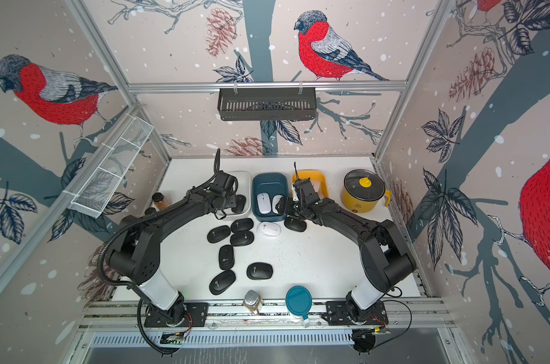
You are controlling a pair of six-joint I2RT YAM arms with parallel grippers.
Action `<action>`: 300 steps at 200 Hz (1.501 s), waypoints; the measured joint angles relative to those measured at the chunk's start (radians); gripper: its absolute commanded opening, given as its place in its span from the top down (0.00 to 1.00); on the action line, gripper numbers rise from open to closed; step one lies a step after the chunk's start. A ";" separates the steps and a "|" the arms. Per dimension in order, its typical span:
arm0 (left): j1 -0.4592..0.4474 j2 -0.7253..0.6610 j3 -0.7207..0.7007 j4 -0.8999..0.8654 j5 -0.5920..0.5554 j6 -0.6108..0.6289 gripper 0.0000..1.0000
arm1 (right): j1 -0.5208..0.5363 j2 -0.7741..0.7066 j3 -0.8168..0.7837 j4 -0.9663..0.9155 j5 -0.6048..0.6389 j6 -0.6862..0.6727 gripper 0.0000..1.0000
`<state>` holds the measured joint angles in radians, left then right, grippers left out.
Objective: Place the mice by color into the storage box
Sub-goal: Place the mouse in the storage box.
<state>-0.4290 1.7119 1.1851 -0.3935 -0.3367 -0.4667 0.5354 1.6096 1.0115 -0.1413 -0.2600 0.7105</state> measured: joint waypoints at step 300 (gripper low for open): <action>0.034 0.215 0.098 0.014 -0.005 0.021 0.25 | -0.013 -0.005 -0.022 0.001 0.006 0.019 0.22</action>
<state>-0.3954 1.9266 1.2827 -0.3794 -0.3420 -0.4454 0.5220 1.6051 0.9894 -0.1402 -0.2535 0.7300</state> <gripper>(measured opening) 0.733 0.773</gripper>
